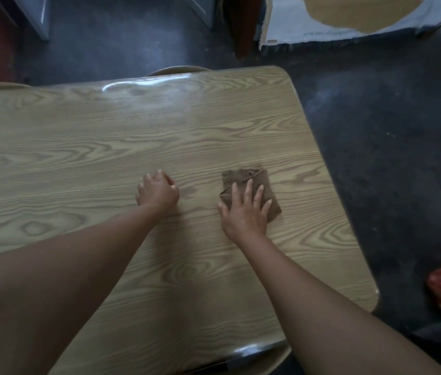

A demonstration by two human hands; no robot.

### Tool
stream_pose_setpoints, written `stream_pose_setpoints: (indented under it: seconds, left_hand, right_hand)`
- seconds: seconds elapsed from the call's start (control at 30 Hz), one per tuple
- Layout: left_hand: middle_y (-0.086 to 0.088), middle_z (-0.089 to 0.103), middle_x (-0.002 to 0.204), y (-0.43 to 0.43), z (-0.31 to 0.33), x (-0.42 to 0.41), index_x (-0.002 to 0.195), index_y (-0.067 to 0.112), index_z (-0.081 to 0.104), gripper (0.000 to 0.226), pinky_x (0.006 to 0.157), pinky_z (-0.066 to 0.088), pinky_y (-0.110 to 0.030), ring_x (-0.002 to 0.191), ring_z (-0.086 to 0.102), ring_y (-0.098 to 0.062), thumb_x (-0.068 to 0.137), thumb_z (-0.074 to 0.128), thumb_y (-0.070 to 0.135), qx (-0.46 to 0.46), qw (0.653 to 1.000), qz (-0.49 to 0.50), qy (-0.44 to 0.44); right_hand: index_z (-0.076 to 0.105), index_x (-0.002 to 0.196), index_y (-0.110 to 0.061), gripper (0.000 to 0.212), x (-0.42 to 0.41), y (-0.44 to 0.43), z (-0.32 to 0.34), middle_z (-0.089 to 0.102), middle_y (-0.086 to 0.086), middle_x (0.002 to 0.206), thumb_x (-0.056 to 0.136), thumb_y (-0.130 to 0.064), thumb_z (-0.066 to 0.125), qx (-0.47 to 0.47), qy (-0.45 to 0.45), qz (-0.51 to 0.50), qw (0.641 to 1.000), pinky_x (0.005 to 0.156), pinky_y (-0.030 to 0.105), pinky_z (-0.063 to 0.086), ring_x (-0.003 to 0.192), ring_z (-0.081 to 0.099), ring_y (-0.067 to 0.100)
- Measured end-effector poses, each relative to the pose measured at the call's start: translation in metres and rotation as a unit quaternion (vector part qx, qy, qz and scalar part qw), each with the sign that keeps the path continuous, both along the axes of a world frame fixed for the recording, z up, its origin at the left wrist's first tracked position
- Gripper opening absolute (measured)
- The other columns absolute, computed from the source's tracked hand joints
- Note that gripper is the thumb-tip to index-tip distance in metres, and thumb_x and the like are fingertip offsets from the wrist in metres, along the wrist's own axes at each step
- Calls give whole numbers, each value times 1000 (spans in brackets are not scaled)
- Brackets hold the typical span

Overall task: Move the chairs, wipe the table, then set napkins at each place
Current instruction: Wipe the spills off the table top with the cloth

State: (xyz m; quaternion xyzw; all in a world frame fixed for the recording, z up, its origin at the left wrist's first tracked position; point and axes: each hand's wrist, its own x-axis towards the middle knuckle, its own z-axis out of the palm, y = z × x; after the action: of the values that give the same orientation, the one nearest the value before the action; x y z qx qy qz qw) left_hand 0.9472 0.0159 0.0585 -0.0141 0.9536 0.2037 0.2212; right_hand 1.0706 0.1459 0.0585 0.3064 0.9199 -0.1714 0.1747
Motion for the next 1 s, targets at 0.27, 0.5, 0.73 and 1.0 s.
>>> stream_pose_setpoints:
  seconds: [0.27, 0.5, 0.73, 1.0]
  left_hand:
    - [-19, 51, 126, 7, 13, -24, 111, 10, 56, 22, 100, 36, -43, 120, 47, -37, 91, 48, 15, 75, 984, 107, 123]
    - [-18, 49, 129, -7, 8, -48, 116, 12, 53, 28, 101, 35, -43, 123, 44, -37, 88, 50, 14, 74, 969, 196, 130]
    - [-16, 52, 120, -17, -7, -45, 112, 10, 53, 25, 97, 37, -43, 113, 48, -34, 87, 51, 9, 96, 976, 126, 151]
    - [-19, 54, 118, -68, -7, -58, 109, 5, 55, 25, 95, 40, -45, 110, 50, -36, 86, 47, 5, 97, 948, 203, 227]
  right_hand:
    - [1, 156, -24, 67, -64, -37, -14, -14, -2, 162, 100, -50, 28, 20, 8, 244, 970, 114, 54, -15, 146, -23, 33]
    - [1, 154, -38, 55, -139, -37, -16, -13, -10, 162, 102, -48, 19, 40, 2, 348, 937, 116, 55, -13, 147, -20, 29]
    - [9, 152, -44, 53, -140, 44, -26, -15, 5, 162, 102, -46, 26, 85, 23, 5, 996, 113, 60, -7, 148, -15, 33]
    - [5, 156, -28, 58, -203, -75, -30, -11, 1, 163, 103, -43, 23, 27, 73, 205, 976, 116, 50, -11, 147, -17, 33]
